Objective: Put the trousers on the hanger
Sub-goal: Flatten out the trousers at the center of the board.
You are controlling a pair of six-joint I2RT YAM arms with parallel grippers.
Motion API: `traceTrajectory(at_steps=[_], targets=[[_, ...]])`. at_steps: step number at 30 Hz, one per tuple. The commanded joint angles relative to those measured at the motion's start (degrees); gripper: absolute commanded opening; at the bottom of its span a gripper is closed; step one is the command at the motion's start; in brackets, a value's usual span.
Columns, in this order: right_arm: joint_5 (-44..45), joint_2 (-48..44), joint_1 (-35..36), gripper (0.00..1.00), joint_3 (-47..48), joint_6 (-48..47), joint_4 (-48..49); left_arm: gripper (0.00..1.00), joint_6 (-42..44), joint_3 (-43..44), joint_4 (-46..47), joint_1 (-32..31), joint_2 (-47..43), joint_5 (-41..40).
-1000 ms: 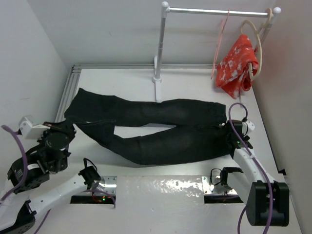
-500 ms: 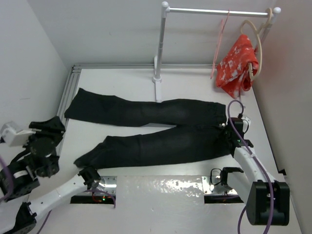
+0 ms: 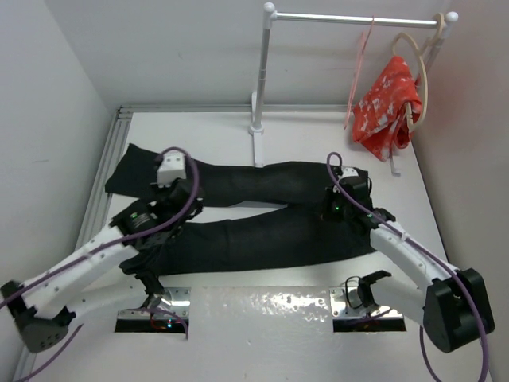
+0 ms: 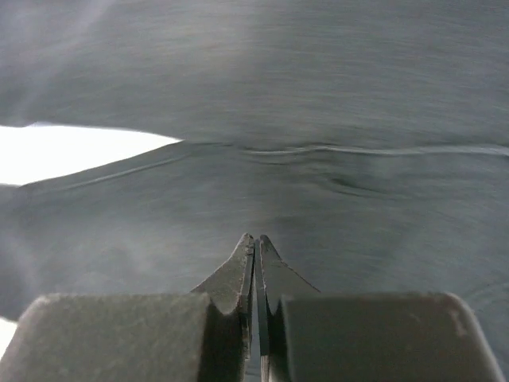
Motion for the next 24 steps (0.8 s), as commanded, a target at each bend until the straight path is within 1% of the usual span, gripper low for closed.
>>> traceTrajectory(at_steps=[1,2,3,4,5,6,7,9,10,11,12,13,14,15,16,17,20,21,22,23,24], targets=[[-7.76,0.13,1.55,0.0,1.35,-0.61,4.29,0.0,4.69,0.19,2.25,-0.44,4.52,7.18],[-11.09,0.66,2.77,0.01,0.65,-0.17,8.39,0.0,3.92,0.46,2.7,0.0,4.7,9.1],[-15.3,3.44,4.0,0.04,0.9,0.1,9.48,0.01,4.34,0.72,4.44,0.79,4.62,10.6],[-15.08,5.39,5.93,0.1,1.51,-0.77,9.93,0.07,4.78,1.16,8.63,2.27,4.01,12.26],[-13.43,7.76,9.86,0.18,3.52,-1.65,9.23,0.19,5.75,1.25,11.11,3.07,3.56,15.15],[-11.58,10.3,11.38,0.33,5.02,-2.53,8.62,0.23,7.41,1.51,13.23,4.04,3.47,16.75],[-12.7,15.64,12.88,0.37,6.69,-4.36,8.52,0.23,7.77,2.73,15.25,6.83,3.99,18.07],[-16.82,20.5,17.53,0.47,12.05,-5.43,10.27,0.24,9.08,4.84,15.97,10.18,4.44,22.55],[-19.8,24.7,19.46,0.48,13.98,-6.74,11.24,0.24,9.7,7.46,16.67,11.94,4.0,24.65],[-21.31,26.74,22.96,0.49,17.83,-7.28,13.77,0.25,9.97,8.79,17.28,11.96,3.48,24.93],[-22.37,28.77,24.65,0.5,19.78,-7.28,15.19,0.25,10.23,10.81,17.99,12.04,1.82,25.02],[-23.94,32.79,26.15,0.49,23.72,-6.58,16.25,0.27,10.24,11.44,19.82,12.05,0.76,24.76],[-24.83,34.66,28.69,0.47,25.41,-5.62,18.96,0.27,10.06,12.05,20.62,12.05,-0.04,24.76],[-25.79,36.5,29.84,0.42,27.08,-3.17,20.55,0.28,10.15,12.67,21.93,12.05,-1.35,24.94],[-28.15,39.91,32.2,0.17,30.14,-2.19,24.13,0.28,10.24,12.85,22.04,12.05,-1.71,25.2],[-29.31,41.69,33.62,0.0,31.65,-1.31,25.39,0.28,9.63,12.94,21.77,12.05,-2.15,25.38],[-31.25,49.42,38.19,0.0,38.94,-0.87,27.59,0.28,8.75,11.02,21.86,12.05,-3.47,26.69],[-30.99,51.27,39.16,0.04,40.79,0.44,27.86,0.28,8.57,10.4,22.03,12.05,-4.78,26.78],[-31.08,53.29,40.22,0.34,43.5,1.32,29.6,0.28,8.48,9.87,22.04,12.05,-5.57,26.35],[-31.43,56.7,40.57,0.46,44.4,3.94,30.92,0.28,8.48,9.25,22.04,12.05,-6.8,26.17],[-31.95,58.39,40.75,0.52,46.5,5.01,32.24,0.28,8.57,9.07,21.86,12.05,-7.33,25.73]])
